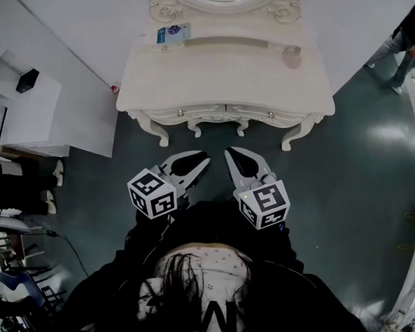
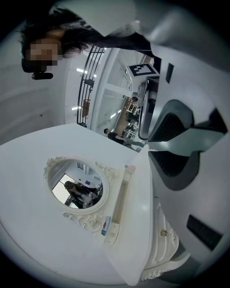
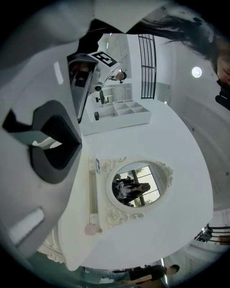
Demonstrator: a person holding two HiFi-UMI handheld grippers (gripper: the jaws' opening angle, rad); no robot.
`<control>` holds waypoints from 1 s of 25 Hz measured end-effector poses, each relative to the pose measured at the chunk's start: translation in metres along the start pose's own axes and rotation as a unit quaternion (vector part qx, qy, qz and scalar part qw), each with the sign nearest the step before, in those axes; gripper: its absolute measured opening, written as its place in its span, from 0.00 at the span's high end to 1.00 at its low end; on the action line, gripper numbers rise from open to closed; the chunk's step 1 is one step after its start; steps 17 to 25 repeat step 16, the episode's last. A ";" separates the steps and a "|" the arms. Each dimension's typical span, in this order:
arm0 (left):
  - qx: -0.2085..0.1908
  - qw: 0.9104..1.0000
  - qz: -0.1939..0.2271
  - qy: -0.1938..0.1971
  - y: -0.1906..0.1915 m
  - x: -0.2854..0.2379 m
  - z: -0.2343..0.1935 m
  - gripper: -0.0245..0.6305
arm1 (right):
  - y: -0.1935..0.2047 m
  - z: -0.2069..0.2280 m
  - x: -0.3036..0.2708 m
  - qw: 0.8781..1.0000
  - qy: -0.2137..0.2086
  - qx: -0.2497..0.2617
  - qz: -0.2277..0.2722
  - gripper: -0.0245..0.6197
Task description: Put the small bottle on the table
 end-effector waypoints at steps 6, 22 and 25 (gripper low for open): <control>0.002 1.000 -0.001 0.007 0.004 0.017 -0.016 0.86 | 0.002 -0.018 -0.015 1.000 0.002 0.007 -0.011 0.95; 0.009 1.000 0.007 0.011 -0.002 0.033 -0.041 0.86 | -0.003 -0.033 -0.039 0.999 0.004 0.026 -0.031 0.95; 0.009 1.000 0.007 0.011 -0.002 0.033 -0.041 0.86 | -0.003 -0.033 -0.039 0.999 0.004 0.026 -0.031 0.95</control>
Point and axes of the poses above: the fingertips, and each gripper's own axes: x backward along the fingers, z to its right, y out of its underside, the point moved 10 cm from there along x, backward along the fingers, and after that the axes turned 14 degrees about -y, right-handed, at the moved point
